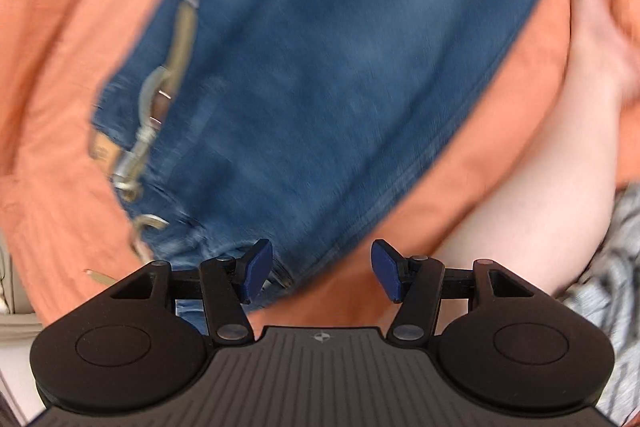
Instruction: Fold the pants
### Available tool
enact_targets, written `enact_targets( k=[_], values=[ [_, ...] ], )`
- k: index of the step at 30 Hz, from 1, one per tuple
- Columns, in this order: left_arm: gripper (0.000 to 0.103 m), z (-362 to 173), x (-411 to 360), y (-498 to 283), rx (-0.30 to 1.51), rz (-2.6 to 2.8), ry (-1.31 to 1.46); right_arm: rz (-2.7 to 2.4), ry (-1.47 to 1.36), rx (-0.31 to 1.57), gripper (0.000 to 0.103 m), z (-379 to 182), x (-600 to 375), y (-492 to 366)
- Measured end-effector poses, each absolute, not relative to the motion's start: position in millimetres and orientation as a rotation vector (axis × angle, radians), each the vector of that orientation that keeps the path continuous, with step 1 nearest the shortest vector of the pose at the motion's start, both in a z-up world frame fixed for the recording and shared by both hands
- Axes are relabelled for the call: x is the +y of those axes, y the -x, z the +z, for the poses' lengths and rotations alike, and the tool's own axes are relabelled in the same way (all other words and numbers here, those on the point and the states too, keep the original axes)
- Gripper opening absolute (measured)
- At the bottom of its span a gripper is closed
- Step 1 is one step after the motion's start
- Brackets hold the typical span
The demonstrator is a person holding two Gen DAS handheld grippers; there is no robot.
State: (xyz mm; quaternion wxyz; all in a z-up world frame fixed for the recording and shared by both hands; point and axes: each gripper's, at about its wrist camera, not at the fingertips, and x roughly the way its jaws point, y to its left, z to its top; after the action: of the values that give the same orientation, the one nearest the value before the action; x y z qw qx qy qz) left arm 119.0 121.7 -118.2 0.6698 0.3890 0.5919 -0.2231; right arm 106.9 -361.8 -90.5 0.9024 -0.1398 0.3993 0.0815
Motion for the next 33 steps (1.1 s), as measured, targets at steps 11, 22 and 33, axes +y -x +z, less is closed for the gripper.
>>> enact_targets(
  k=[11, 22, 33],
  values=[
    [0.072, -169, 120, -143, 1.467, -0.520, -0.793, 0.315, 0.504, 1.021, 0.041, -132, -399, -128],
    [0.039, -192, 94, -127, 1.414, -0.338, -0.940, 0.408, 1.027, 1.157, 0.050, -191, -418, -123],
    [0.011, -104, 116, -94, 1.071, -0.196, -0.685, 0.283, 1.120, 1.088, 0.006, -211, -448, -123]
  ],
)
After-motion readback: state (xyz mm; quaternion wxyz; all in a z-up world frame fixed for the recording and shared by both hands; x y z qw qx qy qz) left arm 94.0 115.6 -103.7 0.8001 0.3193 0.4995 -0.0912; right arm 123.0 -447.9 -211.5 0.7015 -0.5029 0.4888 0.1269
